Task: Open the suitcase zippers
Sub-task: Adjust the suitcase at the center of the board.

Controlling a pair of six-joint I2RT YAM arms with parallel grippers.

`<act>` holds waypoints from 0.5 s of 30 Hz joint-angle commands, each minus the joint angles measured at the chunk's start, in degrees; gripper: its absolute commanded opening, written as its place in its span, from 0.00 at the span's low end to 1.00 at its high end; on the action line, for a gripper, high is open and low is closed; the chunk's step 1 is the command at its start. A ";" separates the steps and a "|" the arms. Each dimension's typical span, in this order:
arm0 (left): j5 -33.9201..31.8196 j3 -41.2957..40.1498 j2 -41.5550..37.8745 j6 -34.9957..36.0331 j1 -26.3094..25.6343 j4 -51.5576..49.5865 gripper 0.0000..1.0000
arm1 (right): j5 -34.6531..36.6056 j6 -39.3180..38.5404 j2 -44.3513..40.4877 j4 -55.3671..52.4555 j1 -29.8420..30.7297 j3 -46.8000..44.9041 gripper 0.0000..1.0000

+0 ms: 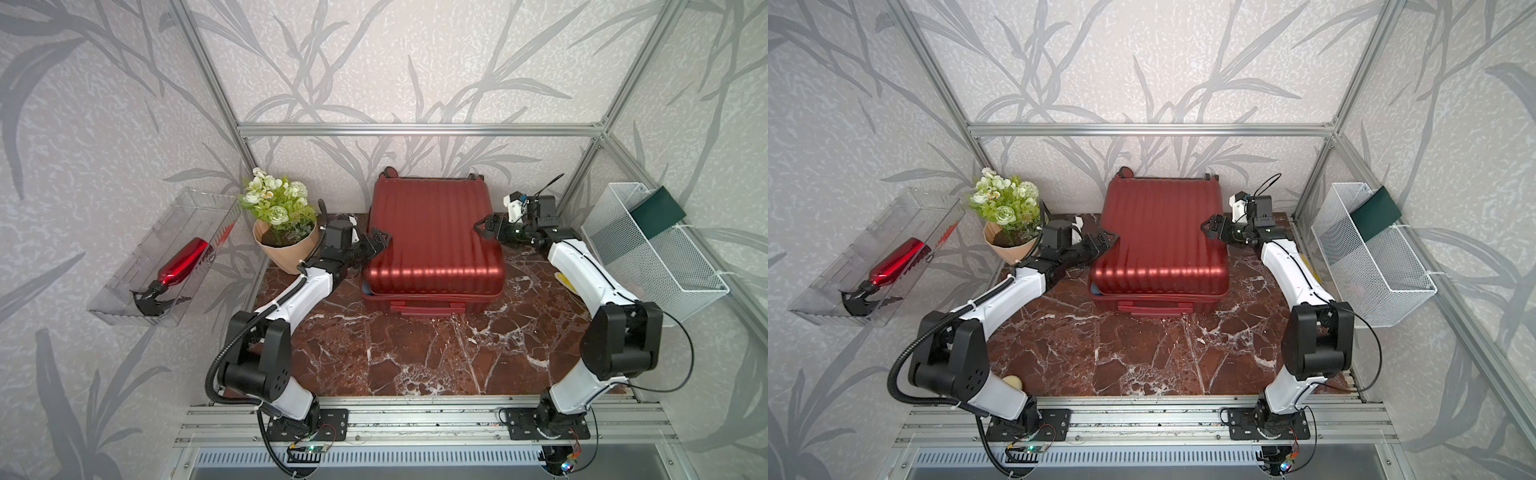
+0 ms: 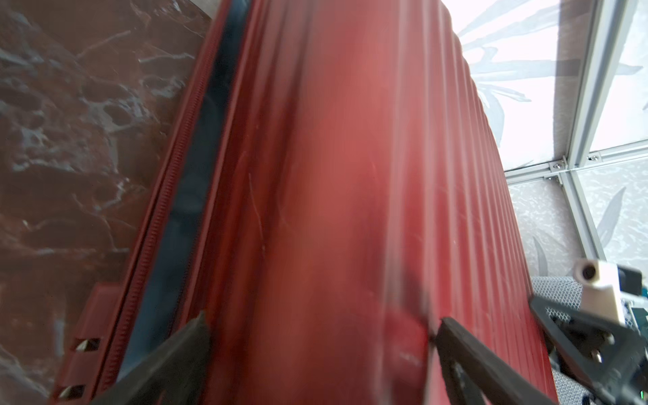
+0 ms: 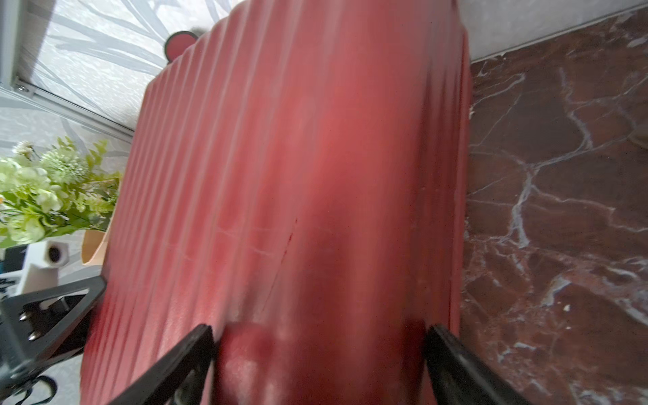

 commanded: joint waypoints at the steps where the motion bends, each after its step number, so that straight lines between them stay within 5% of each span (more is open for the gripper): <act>1: 16.39 -0.93 -3.89 -7.00 -15.69 6.35 0.99 | -10.09 -7.02 3.36 -6.21 4.78 7.20 0.94; 8: 11.80 12.10 -0.78 -1.90 -35.28 6.18 0.99 | 7.88 -15.09 9.24 -15.10 6.25 21.81 0.94; 11: 5.76 17.45 -2.14 6.93 -37.03 -4.20 0.99 | 17.22 -19.39 8.51 -19.38 7.65 26.30 0.94; 15: -15.03 19.71 -8.36 21.65 -34.73 -18.87 0.99 | 26.47 -19.62 -0.36 -15.01 9.28 19.05 0.94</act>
